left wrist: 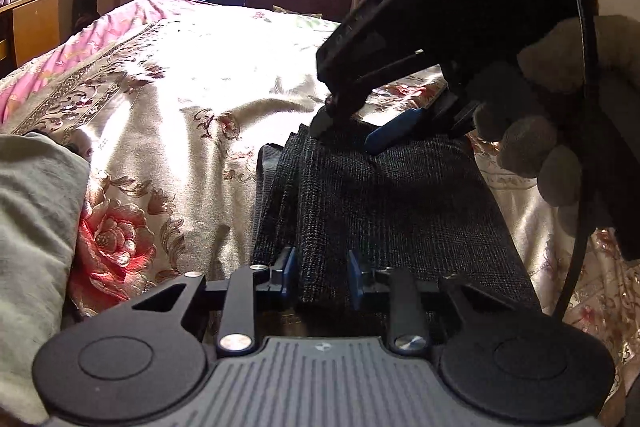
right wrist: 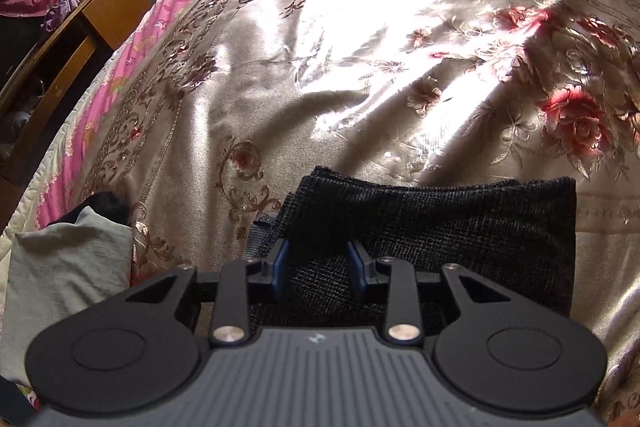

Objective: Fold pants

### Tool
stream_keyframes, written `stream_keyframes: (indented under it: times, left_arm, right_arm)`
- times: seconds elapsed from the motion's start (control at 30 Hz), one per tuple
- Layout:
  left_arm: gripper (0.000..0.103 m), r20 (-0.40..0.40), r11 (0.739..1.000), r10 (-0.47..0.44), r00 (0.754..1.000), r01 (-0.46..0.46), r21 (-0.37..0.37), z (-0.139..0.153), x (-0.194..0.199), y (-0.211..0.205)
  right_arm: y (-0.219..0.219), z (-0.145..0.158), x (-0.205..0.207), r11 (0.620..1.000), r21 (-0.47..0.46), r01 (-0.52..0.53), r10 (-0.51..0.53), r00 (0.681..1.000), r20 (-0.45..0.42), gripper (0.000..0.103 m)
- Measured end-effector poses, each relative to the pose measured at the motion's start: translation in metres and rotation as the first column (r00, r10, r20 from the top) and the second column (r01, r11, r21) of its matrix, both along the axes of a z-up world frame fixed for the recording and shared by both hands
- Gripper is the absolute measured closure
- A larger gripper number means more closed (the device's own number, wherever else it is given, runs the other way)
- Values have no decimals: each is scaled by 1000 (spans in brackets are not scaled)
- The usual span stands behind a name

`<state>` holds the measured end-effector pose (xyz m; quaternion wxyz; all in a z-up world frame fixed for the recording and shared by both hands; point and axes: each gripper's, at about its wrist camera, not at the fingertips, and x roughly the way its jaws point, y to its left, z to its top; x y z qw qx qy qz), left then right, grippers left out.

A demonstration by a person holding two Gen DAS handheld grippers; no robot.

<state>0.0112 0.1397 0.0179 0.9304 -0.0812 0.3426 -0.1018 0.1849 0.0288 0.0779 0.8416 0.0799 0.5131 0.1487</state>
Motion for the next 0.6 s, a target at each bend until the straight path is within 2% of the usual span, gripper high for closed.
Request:
stream_keyframes:
  times: [0.07, 0.17, 0.2, 0.23, 0.3, 0.37, 0.43, 0.5, 0.6]
  left_arm:
    - [59, -3, 1000, -6, 1000, 7, 7, 0, 2, -1]
    - [58, 9, 1000, -12, 1000, 12, 16, 0, 1, -3]
    - [59, 24, 1000, -12, 1000, 12, 11, 2, -2, -2]
    - [65, 35, 1000, -10, 999, 10, 1, 4, -4, 0]
    - [71, 51, 999, -4, 999, 6, -40, 7, -9, 6]
    - [74, 72, 997, -14, 997, 20, -79, 10, -12, 8]
    - [74, 97, 996, -34, 995, 41, -76, 15, -16, 4]
    - [74, 104, 998, -33, 994, 38, -54, 15, -16, -2]
    - [74, 74, 999, -15, 997, 18, -34, 8, -7, -3]
  right_arm:
    - [11, -7, 4, 1000, 9, -7, 7, 1000, -28, 53]
    - [28, -11, 4, 996, -80, -34, 35, 999, 9, 53]
    - [29, -12, 3, 992, -119, -42, 45, 999, 24, 56]
    - [25, -13, 3, 991, -124, -44, 47, 999, 20, 62]
    - [8, -11, 3, 998, -65, -25, 24, 1000, -9, 71]
    - [-7, -8, 1, 1000, -12, -3, 3, 999, -35, 87]
    - [-15, -2, -4, 1000, 8, 8, -8, 999, -34, 90]
    - [-12, 1, -3, 1000, -8, 3, -3, 1000, -27, 90]
    - [6, -10, 8, 998, -53, -40, 36, 997, -64, 75]
